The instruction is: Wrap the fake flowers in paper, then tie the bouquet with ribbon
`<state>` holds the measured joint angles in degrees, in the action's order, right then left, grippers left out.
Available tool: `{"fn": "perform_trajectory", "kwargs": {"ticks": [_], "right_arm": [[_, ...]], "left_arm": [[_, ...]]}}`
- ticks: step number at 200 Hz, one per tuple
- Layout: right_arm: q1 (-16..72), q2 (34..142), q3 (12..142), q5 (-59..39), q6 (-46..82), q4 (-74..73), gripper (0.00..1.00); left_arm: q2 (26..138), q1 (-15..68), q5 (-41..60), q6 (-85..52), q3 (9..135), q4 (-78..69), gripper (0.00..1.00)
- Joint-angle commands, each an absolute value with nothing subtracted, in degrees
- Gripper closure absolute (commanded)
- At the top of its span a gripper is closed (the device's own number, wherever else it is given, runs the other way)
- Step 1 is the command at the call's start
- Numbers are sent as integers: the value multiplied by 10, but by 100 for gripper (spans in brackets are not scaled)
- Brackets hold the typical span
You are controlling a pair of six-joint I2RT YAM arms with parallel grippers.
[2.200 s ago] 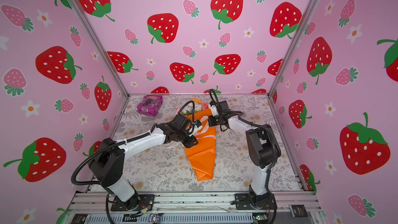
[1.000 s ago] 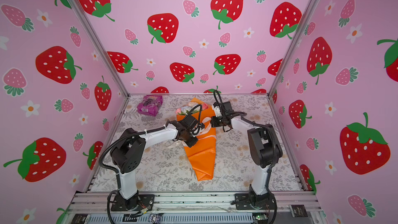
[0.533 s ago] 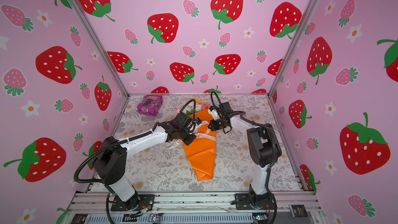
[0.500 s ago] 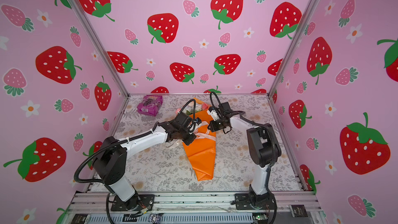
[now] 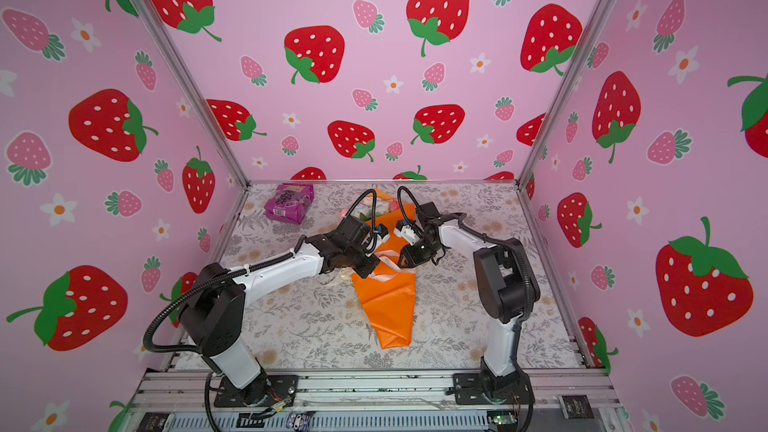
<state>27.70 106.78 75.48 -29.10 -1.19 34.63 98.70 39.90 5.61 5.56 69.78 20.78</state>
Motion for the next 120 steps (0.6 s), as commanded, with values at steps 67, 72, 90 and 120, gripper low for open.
{"fn": "perform_trajectory", "kwargs": {"ticks": [67,72,90,120], "right_arm": [[322,800,479,-192,435,54,53],[331,795,466,-185,451,44,53],[357,793,438,-155,497,13,52],[378,824,436,-123,533,-18,51]], "left_arm": [[997,396,67,2,692,198,100],[998,395,70,1,693,197,100],[1002,395,75,-2,693,195,100],[1006,393,91,-4,696,197,100]]}}
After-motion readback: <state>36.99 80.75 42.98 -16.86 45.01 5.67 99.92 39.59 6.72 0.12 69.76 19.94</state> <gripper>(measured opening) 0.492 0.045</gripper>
